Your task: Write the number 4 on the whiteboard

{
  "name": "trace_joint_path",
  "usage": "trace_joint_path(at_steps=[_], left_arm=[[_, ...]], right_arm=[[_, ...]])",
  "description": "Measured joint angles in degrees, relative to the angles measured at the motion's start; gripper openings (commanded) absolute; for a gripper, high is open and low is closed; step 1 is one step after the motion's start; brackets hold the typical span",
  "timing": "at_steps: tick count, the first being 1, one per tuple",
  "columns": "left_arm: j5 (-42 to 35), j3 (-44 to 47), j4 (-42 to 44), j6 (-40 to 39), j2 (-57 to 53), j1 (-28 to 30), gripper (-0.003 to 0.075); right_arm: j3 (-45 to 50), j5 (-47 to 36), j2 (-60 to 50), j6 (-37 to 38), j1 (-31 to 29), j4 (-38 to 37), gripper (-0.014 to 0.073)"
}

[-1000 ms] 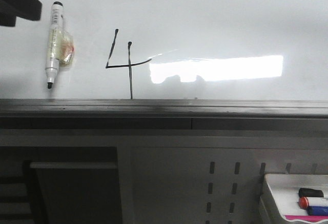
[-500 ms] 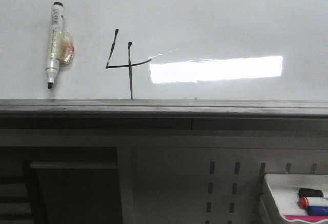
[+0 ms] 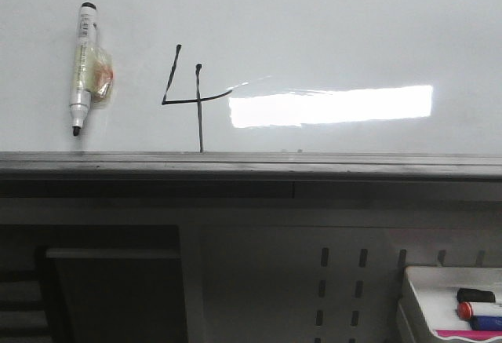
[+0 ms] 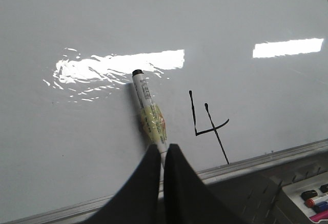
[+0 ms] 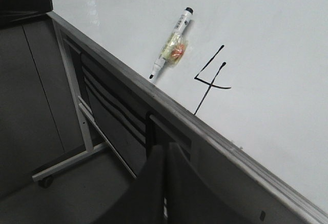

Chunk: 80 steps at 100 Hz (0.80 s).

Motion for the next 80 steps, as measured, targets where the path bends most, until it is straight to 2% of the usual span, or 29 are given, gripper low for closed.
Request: trace_joint_path(at_steps=[80], left_arm=[[0.18,0.37,0.49,0.0,-1.75,0.44,-0.002]], right_arm=[[0.0,0.0,0.0,0.0,0.0,0.0,-0.0064]])
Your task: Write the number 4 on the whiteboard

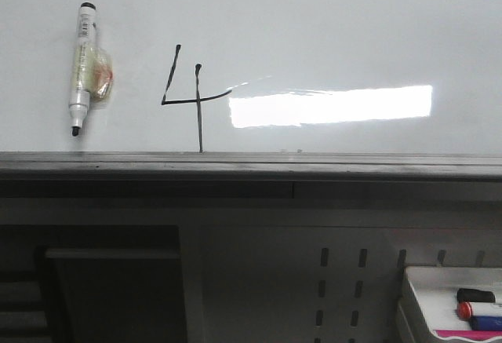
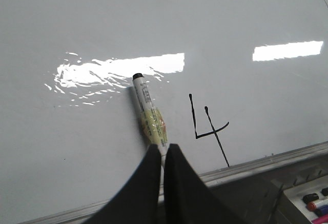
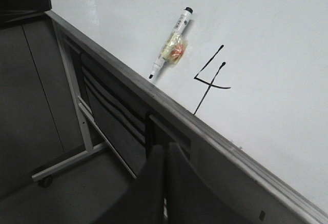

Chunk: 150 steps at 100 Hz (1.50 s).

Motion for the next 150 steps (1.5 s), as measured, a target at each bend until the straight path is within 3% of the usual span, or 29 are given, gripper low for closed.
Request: trace_joint_path(at_steps=[15,40,56,79,150], left_arm=[[1.97,1.98,0.34,0.0,-4.33,5.24,-0.002],[3.56,10.43,-2.03,0.0,-11.36,22.33,-0.002],[4.87,14.35,-2.46,0.0,-13.5,27.41,-0.002],[11.03,14.35,-2.66,5.39,-13.5,28.19,-0.002],[11.23,14.35,-2.75,6.97,-13.5,28.19,-0.002]], right_arm=[[0.0,0.0,0.0,0.0,0.0,0.0,-0.0064],[0.0,0.0,0.0,0.0,0.0,0.0,-0.0064],[0.0,0.0,0.0,-0.1,0.0,0.0,-0.0064],[0.0,0.0,0.0,-0.1,0.0,0.0,-0.0064],[0.0,0.0,0.0,-0.1,0.0,0.0,-0.0065]])
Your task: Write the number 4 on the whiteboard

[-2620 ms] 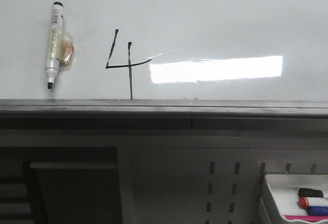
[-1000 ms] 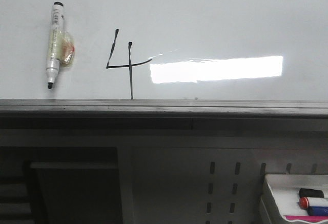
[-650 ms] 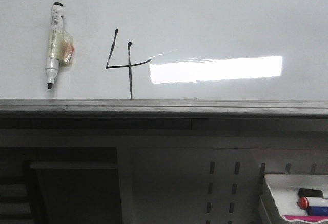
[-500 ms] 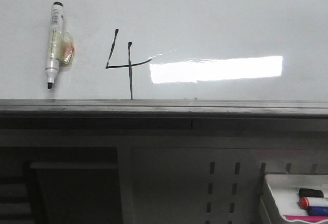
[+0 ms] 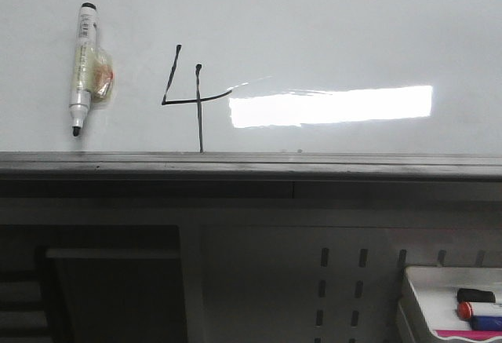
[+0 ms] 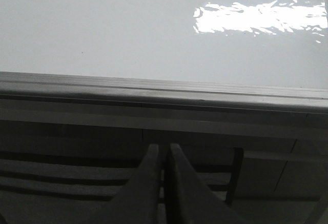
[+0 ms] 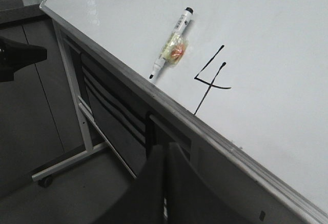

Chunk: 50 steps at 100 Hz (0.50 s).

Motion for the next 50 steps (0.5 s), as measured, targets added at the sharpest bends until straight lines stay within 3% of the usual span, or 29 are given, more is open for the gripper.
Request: trace_joint_path(at_steps=[35,50], left_arm=[[0.0,0.0,0.0,0.0,0.0,0.0,-0.002],[0.0,0.0,0.0,0.0,0.0,0.0,-0.002]], right_arm=[[0.0,0.47,0.0,0.0,-0.23,0.0,-0.0064],[0.0,0.47,0.0,0.0,-5.63,0.0,-0.0065]])
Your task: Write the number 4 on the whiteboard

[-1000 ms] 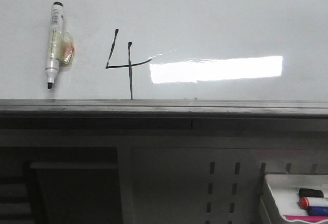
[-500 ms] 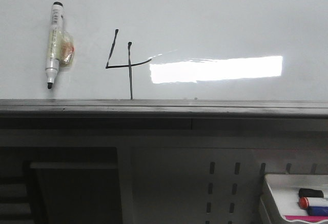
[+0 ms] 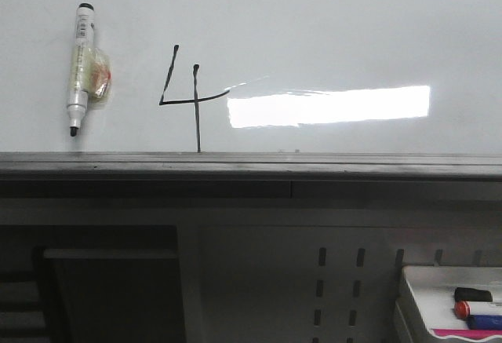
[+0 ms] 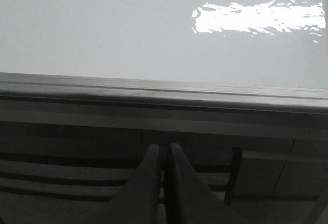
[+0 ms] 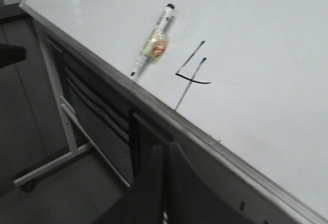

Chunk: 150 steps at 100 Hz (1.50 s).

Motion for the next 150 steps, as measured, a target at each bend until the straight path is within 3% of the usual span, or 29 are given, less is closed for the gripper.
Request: trace_joint_path(at_steps=[38,76,97,131,150], left_arm=[[0.0,0.0,0.0,0.0,0.0,0.0,-0.002],[0.0,0.0,0.0,0.1,0.0,0.0,-0.002],[0.0,0.0,-0.02,0.1,0.0,0.0,-0.002],[0.0,0.0,-0.02,0.1,0.0,0.0,-0.002],[0.03,0.0,-0.02,0.1,0.0,0.0,-0.002]], right_arm=[[1.23,0.0,-1.96,0.0,-25.82,0.86,-0.0065],[15.27,-0.01,-24.12,0.0,-44.83,2.26,-0.0064],[20.85,1.71,-29.6,0.0,-48.25,2.54,-0.0064],[20.86,11.7,-29.6,0.0,-48.48,2.82,-0.0064],[20.86,12.18,-29.6,0.0,-48.48,2.82,-0.0065]])
